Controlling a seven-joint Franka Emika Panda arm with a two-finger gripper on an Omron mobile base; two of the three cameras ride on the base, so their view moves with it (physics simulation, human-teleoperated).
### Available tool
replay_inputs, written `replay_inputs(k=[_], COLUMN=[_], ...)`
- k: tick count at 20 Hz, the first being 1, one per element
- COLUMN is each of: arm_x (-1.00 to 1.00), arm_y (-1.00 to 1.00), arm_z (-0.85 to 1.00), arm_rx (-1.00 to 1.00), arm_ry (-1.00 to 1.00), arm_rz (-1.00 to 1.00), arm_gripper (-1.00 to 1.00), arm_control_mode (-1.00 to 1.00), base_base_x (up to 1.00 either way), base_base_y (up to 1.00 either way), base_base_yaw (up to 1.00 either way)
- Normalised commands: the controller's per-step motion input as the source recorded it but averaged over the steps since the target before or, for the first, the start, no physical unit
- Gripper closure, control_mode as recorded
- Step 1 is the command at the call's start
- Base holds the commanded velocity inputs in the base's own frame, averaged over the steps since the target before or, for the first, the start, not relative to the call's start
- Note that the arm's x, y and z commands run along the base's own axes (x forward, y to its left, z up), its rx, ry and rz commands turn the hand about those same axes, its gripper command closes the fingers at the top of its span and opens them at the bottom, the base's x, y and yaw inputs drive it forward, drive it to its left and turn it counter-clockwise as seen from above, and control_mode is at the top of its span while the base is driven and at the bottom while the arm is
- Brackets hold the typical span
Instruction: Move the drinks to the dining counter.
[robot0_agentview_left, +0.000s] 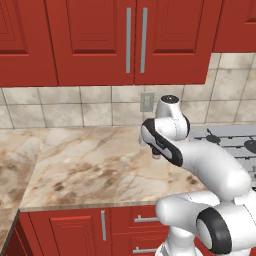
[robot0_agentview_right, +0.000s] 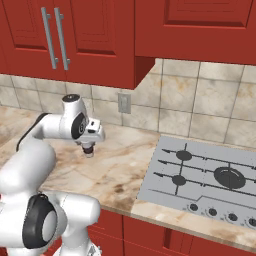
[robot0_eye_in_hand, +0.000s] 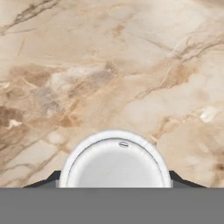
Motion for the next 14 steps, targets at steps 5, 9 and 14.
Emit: replay_inputs(k=[5,9,14], arm_x=[-0.56,-0.52,-0.46], arm_y=[0.00,0.00,0.00], arm_z=[0.27,0.31,0.39], arm_rx=[0.00,0.00,0.00], arm_ry=[-0.12,-0.11,-0.07], arm_rz=[0.00,0.00,0.00], arm_gripper=[1.00,1.00,1.00], arm_control_mode=[-1.00,-1.00,-1.00], base_base_x=[0.00,0.00,0.00], base_base_y=[0.00,0.00,0.00], base_base_yaw=[0.00,0.00,0.00])
